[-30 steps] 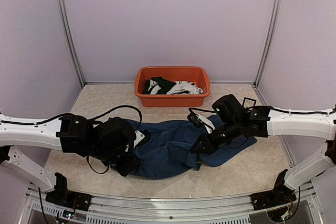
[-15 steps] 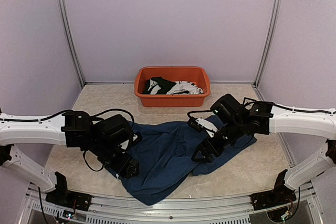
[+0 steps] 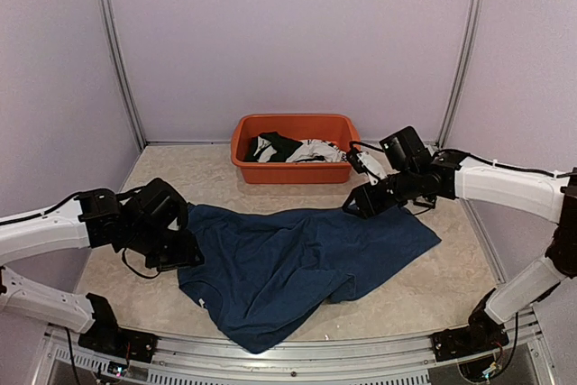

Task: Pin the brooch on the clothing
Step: Flatten out the crumpled clothing at the center of the board.

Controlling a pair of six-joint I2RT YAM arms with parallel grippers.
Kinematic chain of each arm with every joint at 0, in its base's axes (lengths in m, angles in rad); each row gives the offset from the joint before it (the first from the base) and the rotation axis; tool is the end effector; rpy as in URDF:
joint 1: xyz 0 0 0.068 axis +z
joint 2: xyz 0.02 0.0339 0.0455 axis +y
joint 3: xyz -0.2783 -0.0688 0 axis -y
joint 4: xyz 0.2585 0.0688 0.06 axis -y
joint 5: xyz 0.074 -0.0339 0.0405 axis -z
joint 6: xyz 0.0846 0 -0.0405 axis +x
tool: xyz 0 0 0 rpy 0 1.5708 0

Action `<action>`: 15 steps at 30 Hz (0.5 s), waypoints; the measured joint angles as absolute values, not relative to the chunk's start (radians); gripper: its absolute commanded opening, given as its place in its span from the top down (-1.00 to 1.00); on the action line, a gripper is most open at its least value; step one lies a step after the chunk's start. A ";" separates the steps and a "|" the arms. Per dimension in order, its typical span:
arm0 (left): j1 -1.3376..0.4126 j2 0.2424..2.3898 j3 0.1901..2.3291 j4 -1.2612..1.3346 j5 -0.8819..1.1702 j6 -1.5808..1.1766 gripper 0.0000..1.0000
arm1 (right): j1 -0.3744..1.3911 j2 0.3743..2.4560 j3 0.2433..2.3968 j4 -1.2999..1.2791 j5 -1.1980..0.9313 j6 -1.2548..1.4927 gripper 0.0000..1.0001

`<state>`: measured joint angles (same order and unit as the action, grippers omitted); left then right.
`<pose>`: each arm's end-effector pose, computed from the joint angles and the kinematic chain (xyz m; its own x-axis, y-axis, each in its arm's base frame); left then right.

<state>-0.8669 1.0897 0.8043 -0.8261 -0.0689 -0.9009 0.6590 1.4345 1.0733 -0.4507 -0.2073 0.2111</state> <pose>0.1509 -0.1688 0.2030 -0.9409 -0.1001 -0.3236 0.0052 0.9510 -0.3092 0.2685 0.2300 0.2402 -0.7099 -0.2905 -0.6416 -0.5752 0.7648 0.2902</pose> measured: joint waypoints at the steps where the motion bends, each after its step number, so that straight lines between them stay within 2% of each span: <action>1: -0.853 1.099 0.796 -0.812 -0.063 -0.918 0.25 | 0.638 1.470 1.074 -0.430 -0.209 0.210 0.31; 8: -0.715 1.229 0.735 -0.653 0.043 -0.990 0.33 | 0.549 1.692 1.096 -0.344 -0.230 0.205 0.44; 13: -0.662 1.391 0.769 -0.586 0.097 -0.990 0.65 | 0.522 1.781 1.114 -0.313 -0.232 0.204 0.41; 15: -0.648 1.478 0.809 -0.572 0.109 -0.980 0.87 | 0.514 1.792 1.116 -0.307 -0.232 0.204 0.40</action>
<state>-0.6479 1.4784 0.8089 -0.5724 0.1089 -0.9798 0.5137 1.7924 1.1164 -0.3065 -0.2317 0.2043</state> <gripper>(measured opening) 0.188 0.290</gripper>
